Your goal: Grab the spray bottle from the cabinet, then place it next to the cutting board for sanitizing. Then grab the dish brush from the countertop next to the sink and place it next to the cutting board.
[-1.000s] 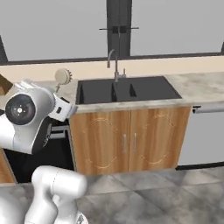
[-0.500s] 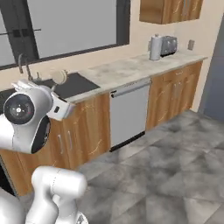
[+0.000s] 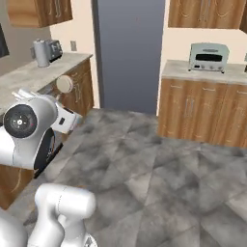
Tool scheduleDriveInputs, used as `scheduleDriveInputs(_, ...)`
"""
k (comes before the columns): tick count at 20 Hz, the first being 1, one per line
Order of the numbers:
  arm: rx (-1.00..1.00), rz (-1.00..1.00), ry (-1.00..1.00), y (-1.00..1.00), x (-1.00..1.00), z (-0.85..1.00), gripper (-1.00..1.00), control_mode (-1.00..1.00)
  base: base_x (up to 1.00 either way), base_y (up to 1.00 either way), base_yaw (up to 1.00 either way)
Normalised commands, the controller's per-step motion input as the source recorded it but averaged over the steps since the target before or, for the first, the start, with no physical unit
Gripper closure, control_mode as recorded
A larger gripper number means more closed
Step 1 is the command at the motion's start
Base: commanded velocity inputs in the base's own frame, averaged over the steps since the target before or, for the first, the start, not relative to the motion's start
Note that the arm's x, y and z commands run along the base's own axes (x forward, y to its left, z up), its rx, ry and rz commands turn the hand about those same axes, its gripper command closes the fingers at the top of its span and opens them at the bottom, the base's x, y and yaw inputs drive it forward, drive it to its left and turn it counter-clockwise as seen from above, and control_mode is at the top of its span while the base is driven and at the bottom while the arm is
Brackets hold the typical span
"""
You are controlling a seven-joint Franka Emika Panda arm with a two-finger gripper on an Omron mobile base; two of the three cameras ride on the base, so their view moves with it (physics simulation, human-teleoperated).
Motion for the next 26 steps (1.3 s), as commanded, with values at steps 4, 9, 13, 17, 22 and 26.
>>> scheduleDriveInputs(4,0.0,0.0,0.0,0.0,0.0,0.0,1.0,1.0,0.39,0.01,-0.87)
scheduleDriveInputs(9,0.0,0.0,0.0,0.0,0.0,0.0,1.0,1.0,0.96,-0.63,-0.39)
scheduleDriveInputs(13,0.0,0.0,0.0,0.0,0.0,0.0,1.0,1.0,1.0,-0.84,-0.15)
scheduleDriveInputs(17,0.0,0.0,0.0,0.0,0.0,0.0,1.0,1.0,1.0,-0.8,-0.12)
scheduleDriveInputs(22,0.0,0.0,0.0,0.0,0.0,0.0,1.0,1.0,1.0,-0.11,-0.05)
scheduleDriveInputs(26,0.0,0.0,0.0,0.0,0.0,0.0,1.0,1.0,1.0,0.21,-0.2)
